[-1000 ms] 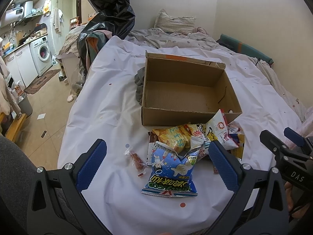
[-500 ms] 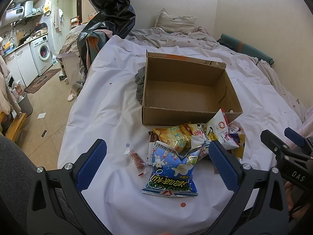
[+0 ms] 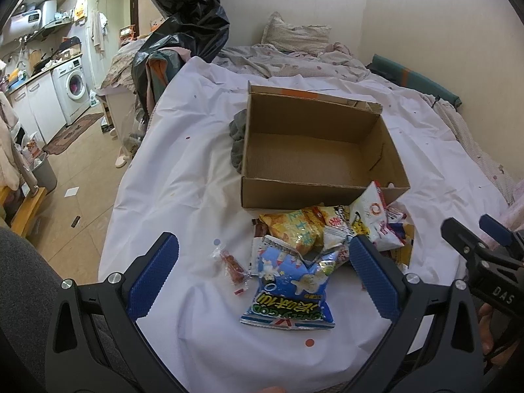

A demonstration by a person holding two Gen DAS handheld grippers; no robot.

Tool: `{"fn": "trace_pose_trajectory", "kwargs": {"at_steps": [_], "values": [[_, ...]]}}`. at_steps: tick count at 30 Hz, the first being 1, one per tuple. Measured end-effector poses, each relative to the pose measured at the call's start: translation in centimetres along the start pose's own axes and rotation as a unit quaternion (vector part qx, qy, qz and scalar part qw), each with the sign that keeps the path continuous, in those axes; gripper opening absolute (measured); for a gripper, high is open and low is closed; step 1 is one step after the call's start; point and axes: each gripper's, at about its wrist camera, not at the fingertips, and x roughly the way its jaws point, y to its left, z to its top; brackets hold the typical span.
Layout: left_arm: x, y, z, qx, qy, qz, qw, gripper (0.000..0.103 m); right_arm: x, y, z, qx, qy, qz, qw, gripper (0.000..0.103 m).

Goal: Organize snacks
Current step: 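Grasp the wrapped candy with the left tool while the right tool grasps the blue-yellow bag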

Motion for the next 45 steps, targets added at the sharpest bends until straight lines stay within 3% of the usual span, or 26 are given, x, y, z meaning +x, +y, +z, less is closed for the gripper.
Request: {"fn": "trace_pose_trajectory", "kwargs": {"at_steps": [6, 10, 13, 15, 17, 20, 23, 25, 28, 32, 35, 41, 45], "values": [[1.6, 1.3, 2.5, -0.018, 0.036, 0.005, 0.9992, 0.103, 0.8, -1.5, 0.2, 0.044, 0.023, 0.016, 0.999, 0.103], [4.9, 2.5, 3.5, -0.029, 0.104, 0.041, 0.9933, 0.103, 1.4, -3.0, 0.6, 0.083, 0.042, 0.019, 0.995, 0.103], [8.9, 4.5, 3.2, -0.087, 0.186, 0.034, 0.9780, 0.103, 2.1, -3.7, 0.3, 0.102, 0.061, 0.014, 0.993, 0.103], [11.7, 6.3, 2.5, -0.141, 0.234, 0.038, 0.9613, 0.096, 2.3, -3.9, 0.1, 0.106, 0.069, 0.014, 0.992, 0.103], [13.5, 7.5, 1.6, -0.179, 0.256, 0.052, 0.9485, 0.080, 2.2, -4.1, 0.0, 0.108, 0.069, 0.015, 0.992, 0.103], [15.6, 8.1, -0.1, -0.223, 0.291, 0.063, 0.9282, 0.066, 2.2, -4.1, 0.0, 0.107, 0.067, 0.018, 0.992, 0.103], [17.0, 7.3, -1.5, -0.230, 0.309, 0.060, 0.9209, 0.051, 2.1, -4.1, -0.1, 0.108, 0.070, 0.023, 0.991, 0.103], [17.9, 6.7, -2.3, -0.219, 0.317, 0.066, 0.9206, 0.046, 2.2, -4.2, -0.1, 0.109, 0.073, 0.026, 0.991, 0.103], [18.5, 6.2, -3.3, -0.201, 0.324, 0.079, 0.9212, 0.020, 2.3, -4.3, -0.2, 0.112, 0.079, 0.027, 0.990, 0.103], [18.2, 6.1, -3.6, -0.179, 0.312, 0.097, 0.9280, 0.016, 2.2, -4.6, -0.2, 0.120, 0.080, 0.030, 0.989, 0.103], [16.8, 5.6, -1.9, -0.167, 0.297, 0.100, 0.9348, 0.015, 2.4, -5.2, -0.3, 0.139, 0.085, 0.036, 0.986, 0.103], [12.0, 3.8, 1.8, -0.107, 0.244, 0.051, 0.9626, 0.015, 3.2, -6.4, -0.7, 0.160, 0.122, 0.052, 0.978, 0.103], [10.5, 3.2, 2.6, -0.069, 0.226, 0.028, 0.9713, 0.015, 4.1, -6.5, -0.3, 0.159, 0.148, 0.078, 0.973, 0.099]]}}
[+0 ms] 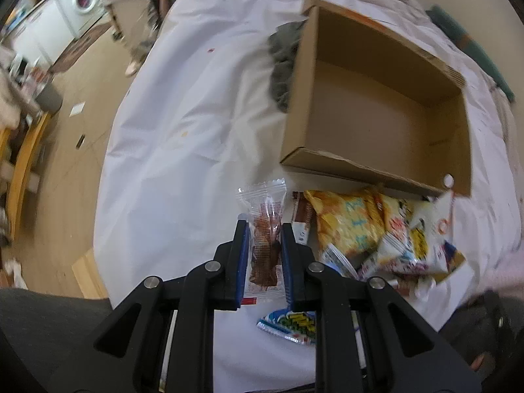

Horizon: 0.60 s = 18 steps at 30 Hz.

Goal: Organize snacks
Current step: 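Grasp the wrapped candy with the left tool while the right tool grasps the blue-yellow bag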

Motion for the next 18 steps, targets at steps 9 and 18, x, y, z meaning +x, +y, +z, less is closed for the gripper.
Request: {"fn": "trace_pose_trajectory", "kwargs": {"at_steps": [9, 18], "values": [[0.2, 1.3, -0.5, -0.034, -0.008, -0.027, 0.9990, 0.015, 4.6, 0.3, 2.9, -0.056, 0.122, -0.031, 0.990, 0.074], [-0.9, 0.2, -0.7, -0.020, -0.026, -0.044, 0.9985, 0.016, 8.8, 3.2, 2.3, -0.161, 0.162, -0.064, 0.972, 0.053]]}}
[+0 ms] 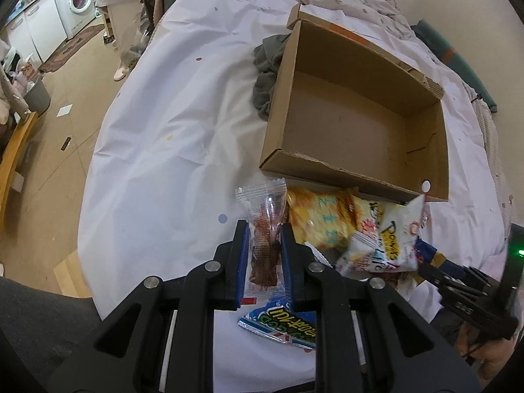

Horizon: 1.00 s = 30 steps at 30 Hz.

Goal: Organize snacks
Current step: 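Grasp the wrapped candy with the left tool while the right tool grasps the blue-yellow bag, then carry both snacks over the box and open both tools to drop them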

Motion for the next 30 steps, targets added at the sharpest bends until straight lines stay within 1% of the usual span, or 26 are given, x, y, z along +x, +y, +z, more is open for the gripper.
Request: {"fn": "trace_pose_trajectory", "kwargs": {"at_steps": [2, 4, 5, 6, 10, 11, 16, 19, 21, 23, 25, 28, 30], "values": [[0.1, 0.1, 0.0, -0.004, 0.002, -0.001, 1.0000, 0.016, 1.0, 0.4, 0.2, -0.007, 0.006, -0.010, 1.000, 0.053], [0.1, 0.2, 0.0, -0.008, 0.004, -0.003, 1.0000, 0.016, 1.6, 0.7, 0.3, -0.005, 0.010, 0.000, 1.000, 0.052], [0.1, 0.3, -0.1, -0.009, 0.003, -0.003, 1.0000, 0.016, 1.8, 0.7, 0.5, -0.007, 0.008, 0.000, 1.000, 0.042], [0.1, 0.3, 0.0, -0.009, 0.002, -0.002, 1.0000, 0.016, 1.8, 0.8, 0.5, -0.009, 0.006, -0.002, 1.000, 0.034], [0.2, 0.2, -0.1, -0.005, 0.000, 0.002, 1.0000, 0.016, 0.1, 0.9, 0.2, -0.012, -0.011, 0.026, 1.000, 0.023], [0.2, 0.2, -0.1, -0.005, 0.000, 0.001, 1.0000, 0.016, -0.5, 0.9, 0.1, -0.013, -0.013, 0.032, 0.999, 0.019], [0.2, 0.1, -0.1, -0.002, -0.001, 0.003, 1.0000, 0.016, -4.3, 1.1, -0.8, -0.017, -0.037, 0.066, 0.997, 0.016], [0.0, 0.0, -0.1, 0.001, -0.007, 0.005, 1.0000, 0.016, -6.4, 0.7, -1.1, -0.007, -0.058, 0.088, 0.994, 0.013], [-0.3, -0.1, -0.1, 0.005, -0.015, 0.007, 0.9998, 0.016, -7.9, 0.0, -1.3, 0.003, -0.071, 0.102, 0.992, 0.010], [-0.8, -0.3, -0.1, 0.012, -0.028, 0.008, 0.9995, 0.016, -9.0, -0.4, -1.3, 0.014, -0.090, 0.119, 0.989, 0.010], [-1.2, -0.4, 0.0, 0.016, -0.035, 0.001, 0.9993, 0.016, -10.2, -0.6, -1.1, 0.014, -0.114, 0.126, 0.985, 0.010], [-2.0, -1.0, 0.9, 0.026, -0.042, -0.008, 0.9987, 0.015, -10.9, -0.9, 0.4, 0.019, -0.141, 0.128, 0.982, 0.010], [-2.7, -1.6, 2.2, 0.035, -0.044, -0.030, 0.9980, 0.016, -11.3, -1.3, 1.2, 0.026, -0.154, 0.129, 0.979, 0.010]]}}
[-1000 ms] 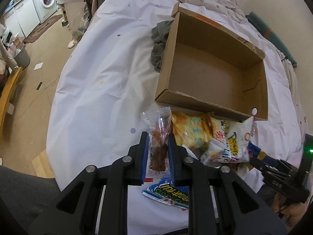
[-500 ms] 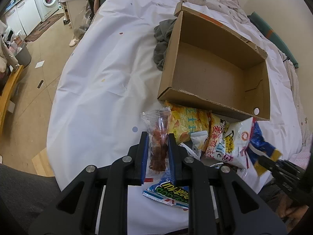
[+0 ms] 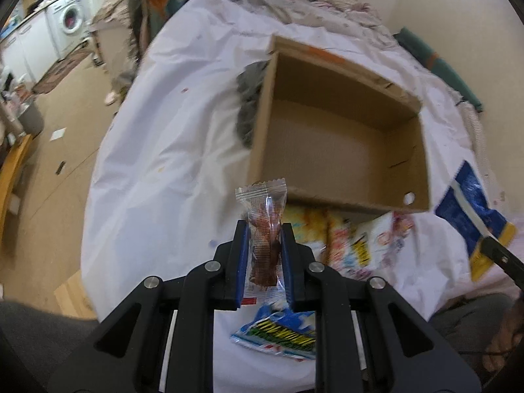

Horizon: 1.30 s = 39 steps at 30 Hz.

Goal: Organize snacks
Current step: 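Carry both snacks over the box and open both tools to drop them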

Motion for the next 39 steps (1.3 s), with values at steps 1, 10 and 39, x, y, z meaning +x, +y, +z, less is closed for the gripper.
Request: {"fn": "trace_pose_trajectory", "kwargs": {"at_steps": [1, 10, 39], "values": [[-0.3, -0.3, 0.7, 0.004, -0.001, -0.009, 1.0000, 0.016, 0.0, -0.2, 0.6, 0.003, -0.005, 0.002, 1.000, 0.010], [-0.5, -4.1, 6.7, 0.073, -0.031, -0.052, 0.9955, 0.016, 2.6, -1.4, 5.2, 0.015, -0.027, -0.004, 1.000, 0.010], [8.6, -6.7, 8.9, 0.103, -0.022, 0.009, 0.9944, 0.018, 12.5, -3.5, 7.3, 0.007, 0.020, -0.088, 0.996, 0.010]]}}
